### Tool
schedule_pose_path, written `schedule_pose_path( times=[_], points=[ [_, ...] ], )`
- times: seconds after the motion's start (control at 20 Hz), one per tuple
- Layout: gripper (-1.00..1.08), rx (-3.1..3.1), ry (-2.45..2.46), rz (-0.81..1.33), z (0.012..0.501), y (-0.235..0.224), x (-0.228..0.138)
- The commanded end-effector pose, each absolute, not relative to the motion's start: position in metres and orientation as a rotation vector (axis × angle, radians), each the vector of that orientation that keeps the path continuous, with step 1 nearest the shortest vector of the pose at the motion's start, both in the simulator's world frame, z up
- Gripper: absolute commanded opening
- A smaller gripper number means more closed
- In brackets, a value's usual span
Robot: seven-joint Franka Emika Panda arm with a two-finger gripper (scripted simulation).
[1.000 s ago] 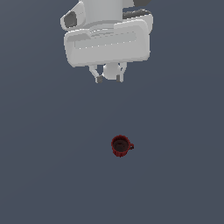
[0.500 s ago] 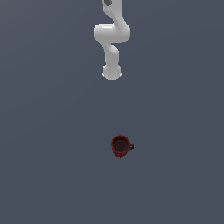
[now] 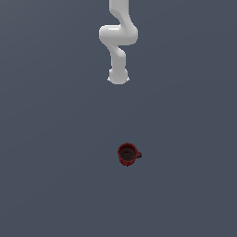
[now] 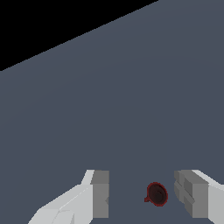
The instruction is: Pick up the object and move it to a goal position.
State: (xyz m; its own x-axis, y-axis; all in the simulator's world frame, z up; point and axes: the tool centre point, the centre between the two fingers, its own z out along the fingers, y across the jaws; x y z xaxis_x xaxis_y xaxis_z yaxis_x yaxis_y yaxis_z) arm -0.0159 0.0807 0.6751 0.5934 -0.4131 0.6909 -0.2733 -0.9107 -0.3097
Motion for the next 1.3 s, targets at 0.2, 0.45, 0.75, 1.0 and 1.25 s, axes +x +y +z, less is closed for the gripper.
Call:
schedule_pose_path(
  times=[0.2, 0.45, 0.75, 1.0, 1.25],
  points=[
    [0.28, -2.629, 0.612, -1.346, 0.694, 0.137, -0.026],
    [0.28, -2.643, 0.639, -1.417, 0.680, 0.180, -0.021],
    [0.28, -2.692, 0.684, -1.464, 0.632, 0.223, 0.001],
    [0.28, -2.756, 0.741, -1.468, 0.568, 0.243, 0.029],
    [0.28, -2.835, 0.822, -1.438, 0.484, 0.244, 0.061]
  ],
)
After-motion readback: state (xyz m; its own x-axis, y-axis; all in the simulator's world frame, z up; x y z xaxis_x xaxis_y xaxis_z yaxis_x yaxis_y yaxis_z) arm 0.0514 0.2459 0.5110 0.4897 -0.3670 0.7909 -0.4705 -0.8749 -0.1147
